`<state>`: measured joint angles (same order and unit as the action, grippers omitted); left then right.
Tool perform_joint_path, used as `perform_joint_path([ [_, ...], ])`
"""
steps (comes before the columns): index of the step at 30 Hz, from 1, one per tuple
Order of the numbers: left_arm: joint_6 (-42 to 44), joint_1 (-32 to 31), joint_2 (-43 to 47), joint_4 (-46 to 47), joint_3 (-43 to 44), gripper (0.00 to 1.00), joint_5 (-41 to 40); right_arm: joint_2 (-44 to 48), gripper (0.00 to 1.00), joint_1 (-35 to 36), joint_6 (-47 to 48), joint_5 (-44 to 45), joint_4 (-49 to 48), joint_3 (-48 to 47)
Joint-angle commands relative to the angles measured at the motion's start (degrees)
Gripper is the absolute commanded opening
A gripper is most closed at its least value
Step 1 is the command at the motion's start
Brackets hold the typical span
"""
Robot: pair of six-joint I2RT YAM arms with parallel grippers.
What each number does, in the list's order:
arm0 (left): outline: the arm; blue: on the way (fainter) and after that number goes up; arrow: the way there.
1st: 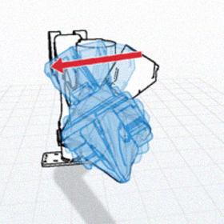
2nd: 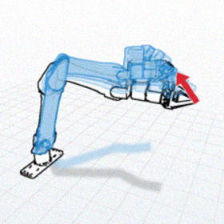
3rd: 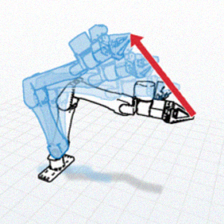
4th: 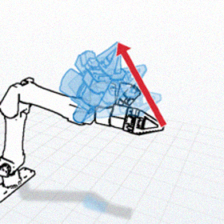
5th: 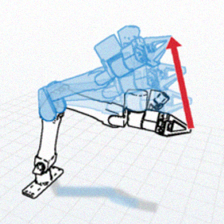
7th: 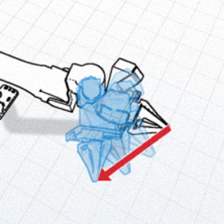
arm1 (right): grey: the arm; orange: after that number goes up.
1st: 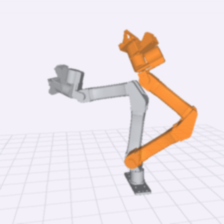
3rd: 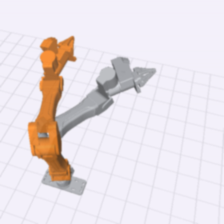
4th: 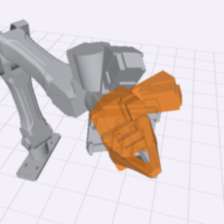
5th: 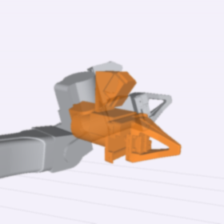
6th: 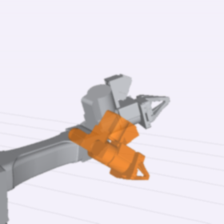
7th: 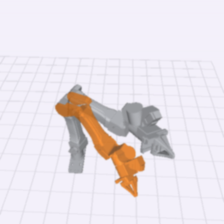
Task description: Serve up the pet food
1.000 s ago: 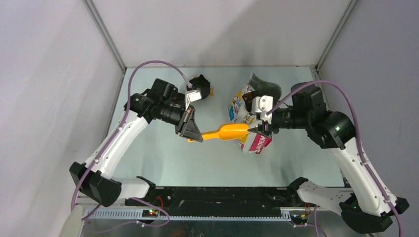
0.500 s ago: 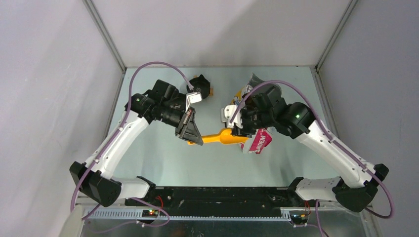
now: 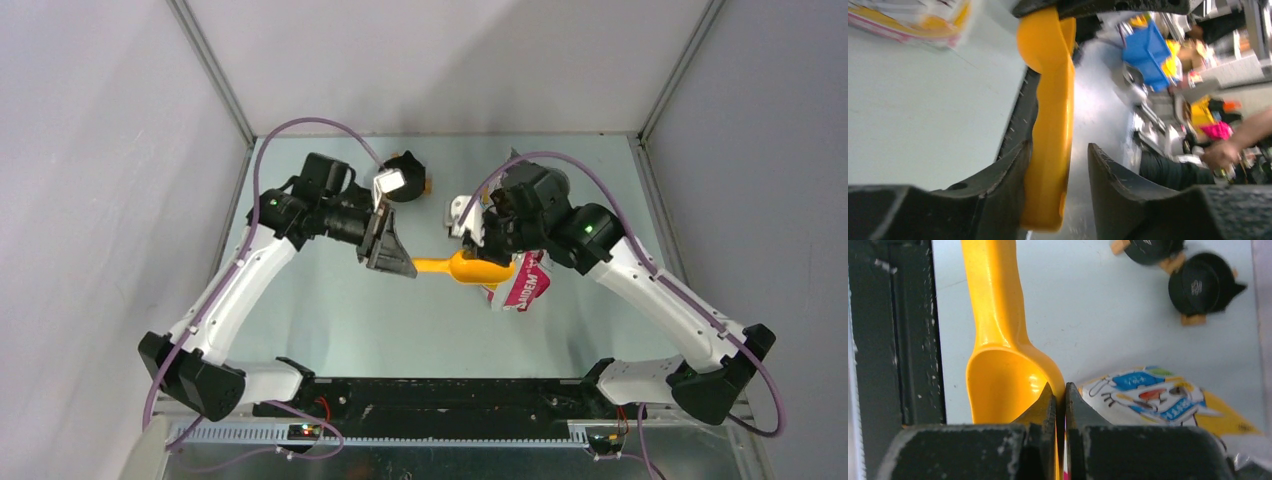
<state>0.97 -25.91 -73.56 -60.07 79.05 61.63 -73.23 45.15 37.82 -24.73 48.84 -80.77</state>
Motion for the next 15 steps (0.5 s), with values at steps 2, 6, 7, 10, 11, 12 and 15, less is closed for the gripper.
perform_joint_path([
  [2,-25.4,4.7,5.4,27.1,-3.1,0.54,-9.0,2.3,0.0,-7.1,-18.3,-1.4,-6.2,0.6],
  [6,-42.8,4.8,9.5,56.3,-11.1,0.66,-8.9,3.7,0.0,-9.8,-25.7,-2.1,-7.4,2.9],
  [7,-43.0,4.4,7.7,54.8,-8.9,0.67,-8.3,4.4,0.0,-10.3,-27.1,-1.2,-7.7,3.8],
  [10,-45.4,4.8,6.9,54.9,-8.7,0.76,-9.9,5.8,0.0,-13.3,-34.9,-0.1,-9.4,4.8],
  [11,-47.0,5.4,7.7,57.3,-12.1,0.77,-10.6,6.3,0.0,-13.9,-36.1,-0.3,-9.9,4.9],
  [12,-50.1,5.6,8.8,62.6,-13.9,0.76,-11.2,6.6,0.0,-14.8,-37.2,-0.5,-10.3,4.9],
  [15,-52.1,5.7,8.9,64.1,-17.5,0.7,-8.8,7.4,0.0,-14.0,-38.0,-1.2,-12.5,4.8],
])
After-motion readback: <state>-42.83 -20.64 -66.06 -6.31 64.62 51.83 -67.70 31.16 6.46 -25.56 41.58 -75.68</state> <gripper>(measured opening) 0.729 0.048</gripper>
